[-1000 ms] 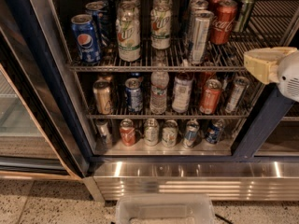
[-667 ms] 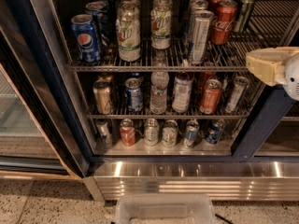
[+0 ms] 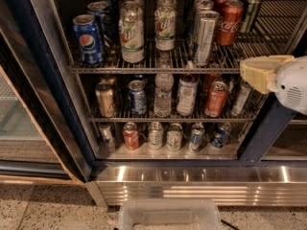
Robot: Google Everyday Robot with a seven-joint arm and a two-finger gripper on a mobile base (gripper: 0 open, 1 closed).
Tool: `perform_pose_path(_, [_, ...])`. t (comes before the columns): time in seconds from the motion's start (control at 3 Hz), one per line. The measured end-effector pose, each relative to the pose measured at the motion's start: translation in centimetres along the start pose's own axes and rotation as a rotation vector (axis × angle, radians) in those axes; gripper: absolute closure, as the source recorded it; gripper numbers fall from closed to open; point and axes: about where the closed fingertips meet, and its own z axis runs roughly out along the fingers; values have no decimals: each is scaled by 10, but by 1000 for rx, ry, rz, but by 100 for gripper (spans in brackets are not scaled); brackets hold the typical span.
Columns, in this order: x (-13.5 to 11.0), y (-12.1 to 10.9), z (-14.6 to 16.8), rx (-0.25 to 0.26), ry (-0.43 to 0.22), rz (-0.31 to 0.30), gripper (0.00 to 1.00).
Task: Pick green can from top shelf of fridge
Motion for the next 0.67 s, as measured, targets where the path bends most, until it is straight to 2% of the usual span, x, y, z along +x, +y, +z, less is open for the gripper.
perform_pose_path(0.33, [3,13,11,36,8,21,100])
perform_pose_path(0.67, [2,19,21,105,11,45,100])
